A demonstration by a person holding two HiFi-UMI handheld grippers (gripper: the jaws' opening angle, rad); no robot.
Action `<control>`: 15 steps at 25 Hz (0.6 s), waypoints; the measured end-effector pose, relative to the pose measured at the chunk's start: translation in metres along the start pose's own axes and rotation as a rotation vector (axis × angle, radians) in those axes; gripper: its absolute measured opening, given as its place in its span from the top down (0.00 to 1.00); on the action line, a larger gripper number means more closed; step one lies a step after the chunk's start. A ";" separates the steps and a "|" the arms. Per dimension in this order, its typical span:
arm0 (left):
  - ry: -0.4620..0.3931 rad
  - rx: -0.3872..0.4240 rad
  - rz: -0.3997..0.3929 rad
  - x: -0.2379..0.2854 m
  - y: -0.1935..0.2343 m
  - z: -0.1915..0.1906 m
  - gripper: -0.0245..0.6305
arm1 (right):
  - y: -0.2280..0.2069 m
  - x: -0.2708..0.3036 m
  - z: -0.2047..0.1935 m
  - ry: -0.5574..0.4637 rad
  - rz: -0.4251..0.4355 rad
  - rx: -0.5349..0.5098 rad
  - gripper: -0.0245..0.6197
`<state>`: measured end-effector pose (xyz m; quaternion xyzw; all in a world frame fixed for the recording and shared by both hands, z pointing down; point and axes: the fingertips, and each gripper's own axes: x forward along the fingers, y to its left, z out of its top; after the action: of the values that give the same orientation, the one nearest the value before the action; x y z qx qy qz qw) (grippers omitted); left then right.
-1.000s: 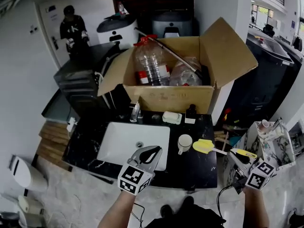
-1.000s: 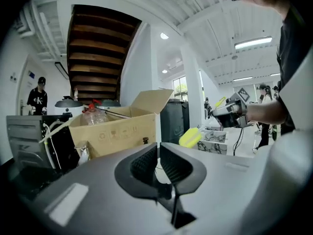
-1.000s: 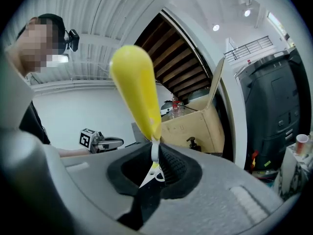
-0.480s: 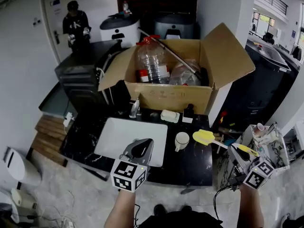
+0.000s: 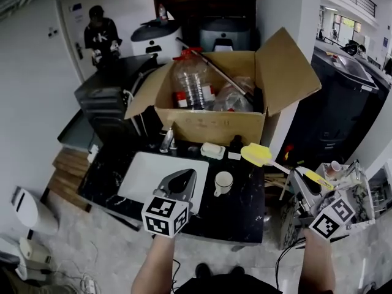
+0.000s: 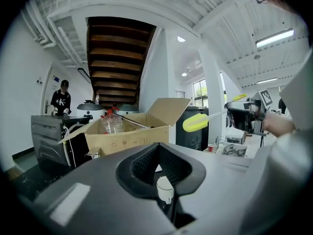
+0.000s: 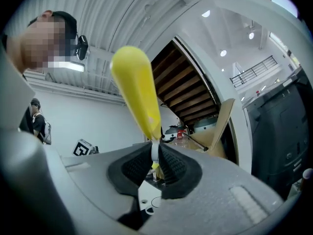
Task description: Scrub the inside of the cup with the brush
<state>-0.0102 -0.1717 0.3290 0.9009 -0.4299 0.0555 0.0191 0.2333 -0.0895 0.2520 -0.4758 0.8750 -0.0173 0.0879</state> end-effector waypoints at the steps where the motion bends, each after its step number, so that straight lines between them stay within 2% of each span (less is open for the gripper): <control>1: -0.014 0.001 -0.003 0.002 -0.005 0.003 0.93 | 0.001 -0.001 0.000 0.001 0.009 -0.016 0.90; 6: -0.047 0.032 -0.016 0.007 -0.026 0.009 0.93 | -0.007 -0.010 -0.017 0.035 0.000 -0.033 0.90; 8: -0.057 0.007 -0.040 0.007 -0.031 0.010 0.93 | -0.012 -0.016 -0.026 0.043 -0.023 -0.025 0.90; 12: -0.078 -0.120 -0.125 0.003 -0.038 0.009 0.93 | -0.019 -0.025 -0.035 0.043 -0.045 -0.010 0.90; 15: -0.079 -0.085 -0.107 0.003 -0.038 0.011 0.93 | -0.020 -0.026 -0.033 0.040 -0.048 -0.016 0.90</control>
<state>0.0218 -0.1510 0.3189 0.9225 -0.3837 0.0004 0.0430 0.2584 -0.0808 0.2906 -0.4968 0.8651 -0.0221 0.0662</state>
